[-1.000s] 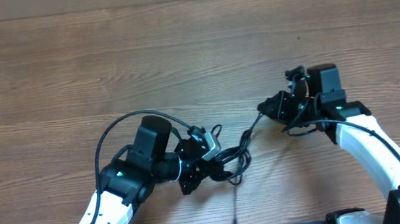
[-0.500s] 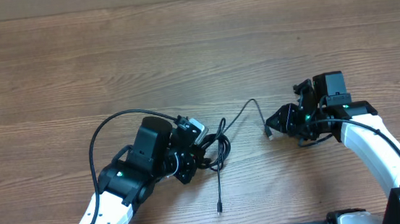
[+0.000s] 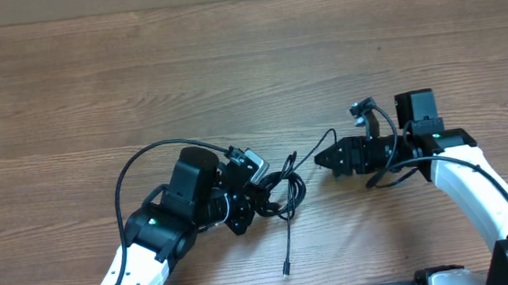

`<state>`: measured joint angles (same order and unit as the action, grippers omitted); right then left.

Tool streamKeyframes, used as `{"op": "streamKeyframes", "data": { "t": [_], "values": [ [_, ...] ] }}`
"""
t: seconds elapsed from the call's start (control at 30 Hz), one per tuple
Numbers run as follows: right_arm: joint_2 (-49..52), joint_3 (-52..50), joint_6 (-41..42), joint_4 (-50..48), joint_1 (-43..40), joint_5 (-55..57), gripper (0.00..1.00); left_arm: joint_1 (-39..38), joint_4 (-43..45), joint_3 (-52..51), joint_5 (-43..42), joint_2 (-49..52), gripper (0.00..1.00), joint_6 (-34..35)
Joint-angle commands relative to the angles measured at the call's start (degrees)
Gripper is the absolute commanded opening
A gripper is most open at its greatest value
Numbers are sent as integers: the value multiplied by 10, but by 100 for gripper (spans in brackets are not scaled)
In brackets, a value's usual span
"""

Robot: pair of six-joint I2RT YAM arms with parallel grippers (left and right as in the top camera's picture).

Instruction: Untangle cables

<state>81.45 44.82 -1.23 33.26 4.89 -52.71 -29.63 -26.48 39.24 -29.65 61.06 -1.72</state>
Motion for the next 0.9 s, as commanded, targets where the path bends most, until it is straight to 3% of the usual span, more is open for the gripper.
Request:
{"op": "streamKeyframes", "data": {
  "t": [0.0,0.17,0.47,0.7,0.87],
  "values": [
    [1,-1,-23,-14,30,-25,55,-3,21,3,-57,-4,4,-11],
    [1,-1,-14,-59,65,-24,53,-3,41,3,-83,-4,4,-11],
    [1,-1,95,-175,71,-30,53,-4,40,3,-96,-3,4,-11],
    [1,-1,96,-114,74,49,52,-4,39,3,-48,-3,4,-2],
    [1,-1,79,-63,74,77,52,-4,28,3,60,-3,5,61]
  ]
}}
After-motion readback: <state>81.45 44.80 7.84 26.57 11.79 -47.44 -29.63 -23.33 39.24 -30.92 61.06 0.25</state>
